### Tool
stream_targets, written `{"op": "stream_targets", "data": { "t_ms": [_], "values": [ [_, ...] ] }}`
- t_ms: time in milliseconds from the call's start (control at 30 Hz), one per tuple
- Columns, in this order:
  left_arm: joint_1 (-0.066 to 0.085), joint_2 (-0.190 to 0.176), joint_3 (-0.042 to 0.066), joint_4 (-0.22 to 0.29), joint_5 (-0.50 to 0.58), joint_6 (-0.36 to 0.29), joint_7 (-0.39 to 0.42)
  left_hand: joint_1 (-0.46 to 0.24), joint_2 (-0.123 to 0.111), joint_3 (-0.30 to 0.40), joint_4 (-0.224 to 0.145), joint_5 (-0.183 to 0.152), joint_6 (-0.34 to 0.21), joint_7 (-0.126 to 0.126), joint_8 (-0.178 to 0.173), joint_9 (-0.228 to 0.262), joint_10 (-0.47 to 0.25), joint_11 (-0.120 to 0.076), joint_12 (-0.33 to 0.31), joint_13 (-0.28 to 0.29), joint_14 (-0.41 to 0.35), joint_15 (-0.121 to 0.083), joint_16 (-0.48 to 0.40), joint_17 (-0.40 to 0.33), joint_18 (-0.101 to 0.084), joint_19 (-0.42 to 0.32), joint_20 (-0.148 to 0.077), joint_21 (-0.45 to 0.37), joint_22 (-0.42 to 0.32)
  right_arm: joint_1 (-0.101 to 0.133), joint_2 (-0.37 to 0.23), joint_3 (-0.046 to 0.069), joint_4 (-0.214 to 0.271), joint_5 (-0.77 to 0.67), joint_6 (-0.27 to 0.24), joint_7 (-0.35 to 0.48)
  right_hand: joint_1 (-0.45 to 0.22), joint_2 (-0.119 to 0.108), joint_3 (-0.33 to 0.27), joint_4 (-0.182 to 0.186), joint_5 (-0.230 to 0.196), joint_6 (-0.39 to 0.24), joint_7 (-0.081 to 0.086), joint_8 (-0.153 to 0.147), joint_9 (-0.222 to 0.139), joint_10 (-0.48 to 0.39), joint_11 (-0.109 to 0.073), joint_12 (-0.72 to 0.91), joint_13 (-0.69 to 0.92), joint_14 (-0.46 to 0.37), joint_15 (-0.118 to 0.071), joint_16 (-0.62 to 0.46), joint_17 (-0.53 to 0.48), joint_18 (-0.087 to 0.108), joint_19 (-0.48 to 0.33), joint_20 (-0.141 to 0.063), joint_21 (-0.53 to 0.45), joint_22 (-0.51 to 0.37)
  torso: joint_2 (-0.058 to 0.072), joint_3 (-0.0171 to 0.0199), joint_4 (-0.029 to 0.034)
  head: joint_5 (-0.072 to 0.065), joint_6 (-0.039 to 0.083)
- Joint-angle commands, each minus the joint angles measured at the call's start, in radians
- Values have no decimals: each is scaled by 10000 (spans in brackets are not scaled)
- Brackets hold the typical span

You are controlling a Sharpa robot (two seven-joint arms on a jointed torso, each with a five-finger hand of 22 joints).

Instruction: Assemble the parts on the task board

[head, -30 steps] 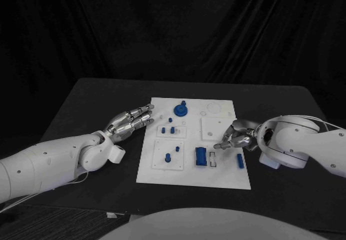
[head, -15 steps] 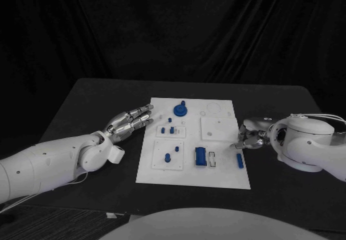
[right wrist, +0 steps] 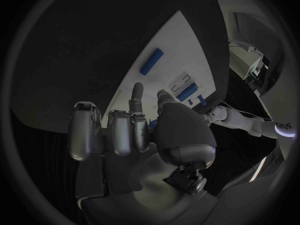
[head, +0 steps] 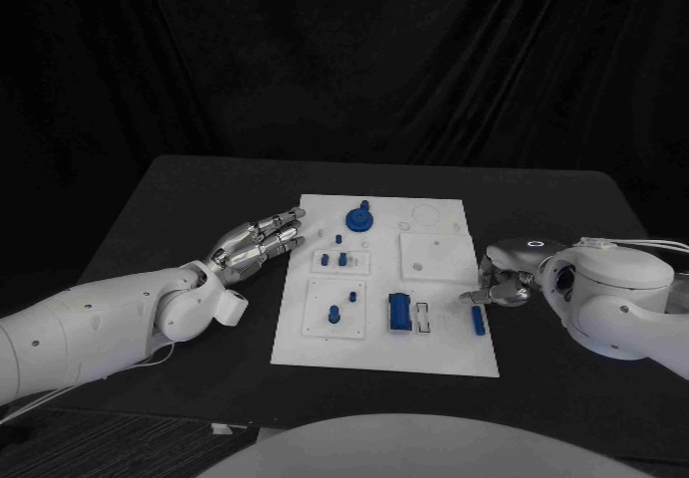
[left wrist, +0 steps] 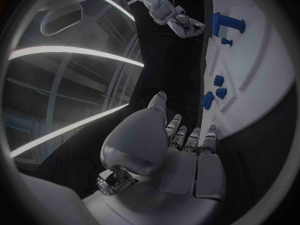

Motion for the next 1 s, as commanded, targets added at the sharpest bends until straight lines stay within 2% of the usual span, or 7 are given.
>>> {"op": "stream_targets", "data": {
  "t_ms": [33, 133, 167, 367, 500, 867, 1000],
  "values": [
    [-15, 6, 8, -3, 52, 85, 101, 18, 88, 38, -32, 61, 23, 76, 44, 8, -4, 66, 36, -3, 28, 60, 44, 15, 186, 11, 85, 61, 14, -96, -12, -1, 70, -279, 250, -223, -121, -42, -10, 115, 46, 104, 8, -128, -74, 1046, -41, 36, 2635, 737, -83, -16, 809, -22, 456, -49, -17, 2052, 0, 1, 0, -18, 0],
    [-16, 8, 8, -14, 52, 89, 102, 18, 88, 38, -32, 61, 23, 76, 44, 8, -4, 66, 36, -3, 28, 60, 44, 15, 186, 11, 85, 61, 14, -143, 10, -2, 74, -272, 306, -226, -101, -53, -19, 135, 99, 122, 17, -237, -150, 1046, -33, 36, 2635, 733, -80, -20, 791, -23, 454, -48, -12, 2053, 0, 0, 0, -21, 0],
    [-17, 9, 8, -16, 52, 93, 102, 18, 88, 38, -32, 61, 23, 76, 44, 8, -4, 66, 36, -3, 28, 60, 44, 15, 186, 11, 85, 61, 14, -161, 23, -2, 62, -270, 360, -232, -30, -64, -12, 140, 310, 174, 29, -395, -265, 1046, -23, 36, 2635, 732, -74, -18, 780, -22, 449, -44, -15, 2050, 2, 0, -1, -21, 0],
    [-23, 14, 8, -13, 52, 104, 104, 32, 101, 53, -45, 81, 22, 80, 44, 8, -6, 71, 34, -4, 27, 58, 43, 14, 186, 11, 87, 61, 11, -209, 62, -3, -17, -265, 652, -267, 72, -120, -20, 162, 607, 226, 80, -767, -540, 1046, 16, 36, 2635, 718, -44, -41, 701, -13, 428, -23, -52, 2036, 7, 5, -5, -7, 0],
    [-31, 26, 8, -29, 52, 120, 99, 32, 101, 53, -45, 81, 22, 80, 44, 8, -6, 71, 34, -4, 27, 58, 43, 14, 186, 11, 87, 61, 11, -255, 87, -3, -45, -263, 816, -283, 139, -138, -7, 200, 958, 323, 116, -1067, -796, 1046, 52, 36, 2635, 708, -12, -53, 645, -8, 415, 7, -72, 2029, 4, 7, -11, -13, 0],
    [-79, 37, 8, -33, 52, 147, 102, 48, 115, 71, -62, 95, 4, 84, 41, 5, -11, 75, 30, -6, 26, 56, 42, 14, 186, 14, 89, 62, 13, -377, 133, -4, -95, -263, 1195, -323, 194, -181, 4, 214, 1253, 363, 145, -1285, -969, 1046, 78, 36, 2635, 689, 7, -94, 540, 13, 382, 27, -160, 2001, 5, 4, -3, 3, 0],
    [-108, 39, 8, -35, 52, 159, 98, 53, 118, 77, -68, 103, 7, 85, 42, 5, -11, 76, 30, -6, 26, 57, 41, 13, 185, 15, 90, 62, 13, -425, 161, -4, -94, -262, 1182, -320, 318, -221, 56, 169, 1597, 419, 160, -1441, -1093, 1046, 88, 36, 2635, 679, 20, -109, 489, 19, 369, 41, -189, 1992, 6, 4, -6, -5, 0]
  ]
}}
